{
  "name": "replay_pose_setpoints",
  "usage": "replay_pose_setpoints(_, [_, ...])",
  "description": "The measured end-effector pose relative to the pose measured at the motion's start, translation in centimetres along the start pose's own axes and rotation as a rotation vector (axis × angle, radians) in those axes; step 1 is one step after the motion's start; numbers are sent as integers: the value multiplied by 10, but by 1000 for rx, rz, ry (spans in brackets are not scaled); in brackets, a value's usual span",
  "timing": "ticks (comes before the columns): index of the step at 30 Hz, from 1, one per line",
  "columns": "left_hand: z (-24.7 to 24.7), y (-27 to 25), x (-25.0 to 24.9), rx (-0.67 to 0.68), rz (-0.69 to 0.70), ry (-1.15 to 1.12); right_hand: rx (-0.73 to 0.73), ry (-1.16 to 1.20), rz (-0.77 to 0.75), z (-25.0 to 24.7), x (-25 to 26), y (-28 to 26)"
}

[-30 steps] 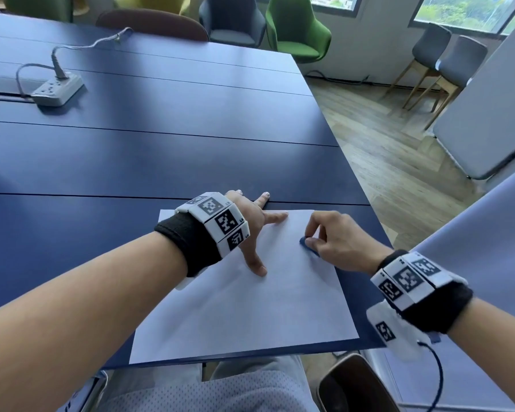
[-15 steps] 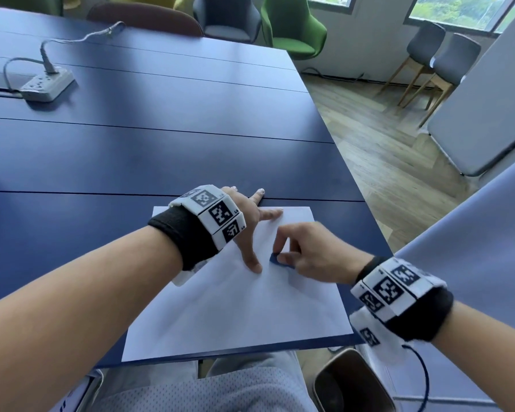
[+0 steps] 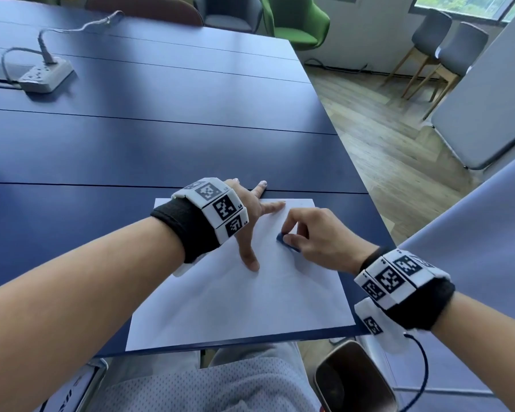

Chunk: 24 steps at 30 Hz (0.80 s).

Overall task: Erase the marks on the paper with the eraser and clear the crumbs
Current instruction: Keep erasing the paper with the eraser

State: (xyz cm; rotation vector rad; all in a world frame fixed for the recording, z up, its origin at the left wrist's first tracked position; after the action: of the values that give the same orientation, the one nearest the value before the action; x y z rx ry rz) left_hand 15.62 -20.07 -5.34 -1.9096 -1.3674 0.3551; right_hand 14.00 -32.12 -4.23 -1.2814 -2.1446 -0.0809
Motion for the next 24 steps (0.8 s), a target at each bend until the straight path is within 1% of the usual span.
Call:
replay_pose_setpoints(3, [-1, 0, 0, -11, -6, 20, 149, -13, -102, 23, 22, -17])
replay_pose_setpoints(4, [-1, -1, 0, -12, -8, 21, 170, -38, -115, 22, 24, -15])
replay_pose_setpoints(5, [-1, -2, 1, -10, -10, 19, 153, -63, -107, 16, 22, -10])
replay_pose_setpoints(7, [-2, -2, -1, -14, -5, 20, 56, -70, -55, -2, 12, 1])
replay_pose_setpoints(9, [-2, -2, -2, -22, -7, 29, 2, -55, -58, -3, 9, 2])
replay_pose_setpoints(10, [-2, -2, -2, -24, -10, 31, 24, -54, -86, 5, 13, -2])
replay_pose_setpoints(13, [-1, -2, 0, -23, -14, 24, 157, -75, -175, 27, 31, -15])
replay_pose_setpoints(14, [-1, -2, 0, -23, -11, 20, 155, -79, -168, 22, 31, -11])
replay_pose_setpoints(17, [-3, -4, -2, -29, 1, 16, 13, -47, -99, -6, 17, 5])
replay_pose_setpoints(18, [-3, -5, -2, -29, 1, 19, 1, -32, -90, -7, 15, 6])
replay_pose_setpoints(19, [-2, -5, -2, -29, -4, 22, 28, -19, -92, -3, 16, 4])
replay_pose_setpoints(22, [-3, -5, -1, -31, -20, 29, 205, -8, -131, 21, 25, -11])
replay_pose_setpoints(23, [-3, -4, -1, -29, -21, 31, 223, -14, -125, 21, 25, -11])
replay_pose_setpoints(24, [-2, -4, -1, -24, -21, 27, 196, -17, -101, 16, 20, -7])
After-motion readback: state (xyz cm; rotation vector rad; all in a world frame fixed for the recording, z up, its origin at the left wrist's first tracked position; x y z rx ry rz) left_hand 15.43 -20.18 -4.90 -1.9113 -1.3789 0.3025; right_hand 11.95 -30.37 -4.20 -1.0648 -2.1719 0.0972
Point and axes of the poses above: each hand's wrist, its own y-axis towards the middle knuckle, its own z-axis out of the palm, x = y × z, the point moved 8 cm from there along y, towards the middle knuckle, and after that the axes turned 9 degrees about x, right-handed, at the moved point
